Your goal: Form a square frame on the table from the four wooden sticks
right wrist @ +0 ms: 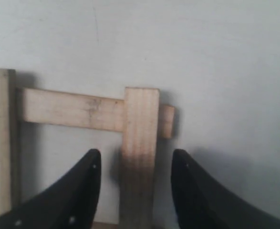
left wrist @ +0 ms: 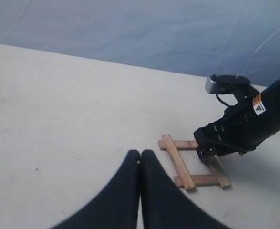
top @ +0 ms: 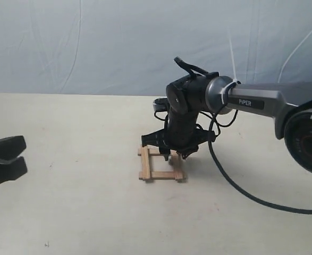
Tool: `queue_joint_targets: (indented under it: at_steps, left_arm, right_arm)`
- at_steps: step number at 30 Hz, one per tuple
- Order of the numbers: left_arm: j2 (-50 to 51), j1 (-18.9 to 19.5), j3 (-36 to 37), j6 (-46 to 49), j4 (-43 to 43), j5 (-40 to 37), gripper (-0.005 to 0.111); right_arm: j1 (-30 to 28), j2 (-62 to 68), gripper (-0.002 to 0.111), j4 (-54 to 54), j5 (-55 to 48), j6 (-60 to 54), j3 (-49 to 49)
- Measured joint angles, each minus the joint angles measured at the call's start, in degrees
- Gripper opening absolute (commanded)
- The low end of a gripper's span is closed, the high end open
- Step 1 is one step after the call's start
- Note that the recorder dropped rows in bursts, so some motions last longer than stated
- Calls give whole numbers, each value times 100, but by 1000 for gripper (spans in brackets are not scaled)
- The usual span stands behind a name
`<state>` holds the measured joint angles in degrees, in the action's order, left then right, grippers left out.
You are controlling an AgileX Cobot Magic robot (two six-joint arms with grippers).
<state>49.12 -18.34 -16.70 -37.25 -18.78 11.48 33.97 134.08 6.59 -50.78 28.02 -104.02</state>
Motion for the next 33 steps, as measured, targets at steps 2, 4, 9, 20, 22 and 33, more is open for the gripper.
queue_joint_targets:
  at_steps: [2, 4, 9, 20, 22, 33]
  left_arm:
    - [-499, 0, 0, 0, 54, -329, 0]
    - [-986, 0, 0, 0, 79, -619, 0]
    - [-2011, 0, 15, 0, 122, -1316, 0]
    - [-3244, 0, 329, 0, 206, -1688, 0]
    - [-3305, 0, 395, 0, 231, -1663, 0]
    - [-3332, 0, 412, 0, 236, -1553, 0]
  right_arm:
    - [-75, -94, 25, -56, -31, -74, 0]
    - [-171, -241, 4, -109, -129, -187, 0]
    - [-533, -733, -1, -173, -519, -709, 125]
    - [-1939, -2875, -1, -659, 1179, -1742, 3219]
    - [-2121, -3578, -1, -690, 2059, -1773, 4087]
    - [-3467, -7937, -1, -247, 5024, -1475, 8174]
